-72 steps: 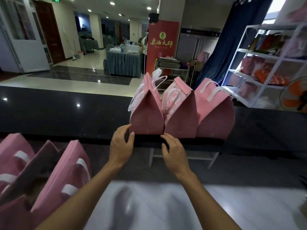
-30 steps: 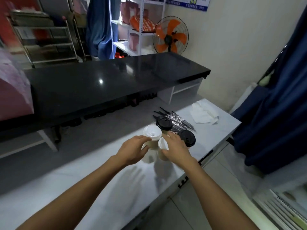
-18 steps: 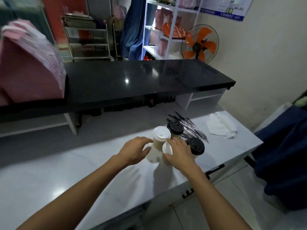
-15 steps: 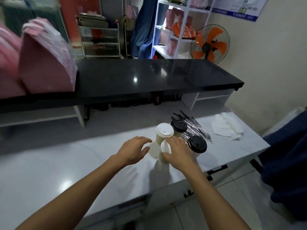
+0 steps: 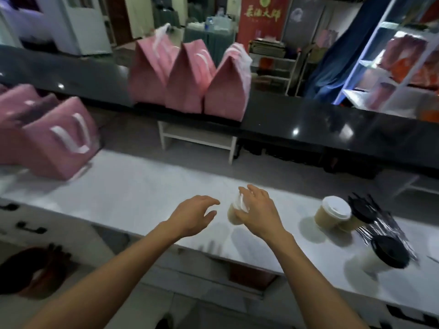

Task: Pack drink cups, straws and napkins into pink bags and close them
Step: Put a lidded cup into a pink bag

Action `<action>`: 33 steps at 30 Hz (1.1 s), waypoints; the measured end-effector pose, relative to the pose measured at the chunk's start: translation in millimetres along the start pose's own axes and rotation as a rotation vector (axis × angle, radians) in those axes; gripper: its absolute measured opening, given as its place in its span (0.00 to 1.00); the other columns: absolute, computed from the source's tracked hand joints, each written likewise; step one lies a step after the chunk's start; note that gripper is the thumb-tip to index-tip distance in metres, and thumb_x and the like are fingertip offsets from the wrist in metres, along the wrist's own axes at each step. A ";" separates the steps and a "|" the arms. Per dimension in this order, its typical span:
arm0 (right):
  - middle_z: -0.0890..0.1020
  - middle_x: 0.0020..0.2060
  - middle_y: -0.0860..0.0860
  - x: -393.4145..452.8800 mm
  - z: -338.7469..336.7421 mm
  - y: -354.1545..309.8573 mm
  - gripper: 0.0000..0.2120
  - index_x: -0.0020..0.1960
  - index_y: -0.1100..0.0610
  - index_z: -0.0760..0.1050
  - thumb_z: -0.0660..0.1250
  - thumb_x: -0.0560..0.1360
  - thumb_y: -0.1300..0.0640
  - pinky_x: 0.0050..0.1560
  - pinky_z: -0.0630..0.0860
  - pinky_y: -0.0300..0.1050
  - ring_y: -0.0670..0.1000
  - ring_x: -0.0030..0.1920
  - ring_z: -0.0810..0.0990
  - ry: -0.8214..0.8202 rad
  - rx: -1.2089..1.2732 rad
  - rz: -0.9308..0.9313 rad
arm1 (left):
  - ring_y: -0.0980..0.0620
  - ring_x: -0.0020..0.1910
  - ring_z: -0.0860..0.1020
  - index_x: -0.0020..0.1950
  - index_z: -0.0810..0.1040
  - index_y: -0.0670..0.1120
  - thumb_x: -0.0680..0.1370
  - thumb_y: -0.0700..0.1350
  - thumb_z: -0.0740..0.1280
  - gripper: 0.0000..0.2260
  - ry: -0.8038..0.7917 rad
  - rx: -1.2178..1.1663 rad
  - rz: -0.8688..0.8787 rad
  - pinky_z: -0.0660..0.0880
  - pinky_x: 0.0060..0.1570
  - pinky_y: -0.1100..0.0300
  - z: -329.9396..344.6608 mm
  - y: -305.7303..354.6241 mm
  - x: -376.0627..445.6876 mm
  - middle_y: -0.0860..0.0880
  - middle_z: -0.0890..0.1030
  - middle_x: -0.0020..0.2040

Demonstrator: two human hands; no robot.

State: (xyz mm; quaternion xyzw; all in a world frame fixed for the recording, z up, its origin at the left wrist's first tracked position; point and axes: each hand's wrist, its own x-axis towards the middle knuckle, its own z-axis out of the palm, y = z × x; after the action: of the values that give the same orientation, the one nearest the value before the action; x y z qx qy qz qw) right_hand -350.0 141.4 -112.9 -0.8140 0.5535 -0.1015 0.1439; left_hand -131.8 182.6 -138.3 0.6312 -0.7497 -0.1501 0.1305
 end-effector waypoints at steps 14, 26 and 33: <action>0.65 0.76 0.49 97.7 77.2 -316.4 0.30 0.77 0.48 0.63 0.64 0.79 0.39 0.73 0.65 0.54 0.54 0.75 0.62 0.006 0.067 -0.427 | 0.55 0.70 0.72 0.72 0.73 0.57 0.83 0.55 0.62 0.17 0.281 -0.091 -0.322 0.70 0.69 0.53 -139.4 -258.5 -144.3 0.57 0.75 0.71; 0.67 0.76 0.49 200.6 75.4 -487.4 0.32 0.77 0.50 0.64 0.71 0.77 0.44 0.71 0.69 0.57 0.53 0.75 0.63 0.082 0.230 -0.572 | 0.51 0.64 0.77 0.70 0.77 0.51 0.81 0.51 0.65 0.17 0.422 -0.145 -0.475 0.74 0.64 0.49 -234.8 -405.9 -204.9 0.52 0.79 0.67; 0.67 0.75 0.52 272.7 78.3 -547.4 0.32 0.77 0.51 0.66 0.73 0.76 0.48 0.73 0.66 0.58 0.55 0.76 0.62 0.123 0.309 -0.641 | 0.50 0.65 0.77 0.68 0.79 0.51 0.80 0.49 0.65 0.16 0.468 -0.043 -0.414 0.73 0.66 0.50 -283.2 -458.1 -162.3 0.51 0.80 0.66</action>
State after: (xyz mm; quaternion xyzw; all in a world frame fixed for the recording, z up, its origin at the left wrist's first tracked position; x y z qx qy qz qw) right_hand 252.7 86.6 5.0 -0.9072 0.2557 -0.2729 0.1927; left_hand 420.3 253.2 -57.1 0.7849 -0.5515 -0.0400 0.2797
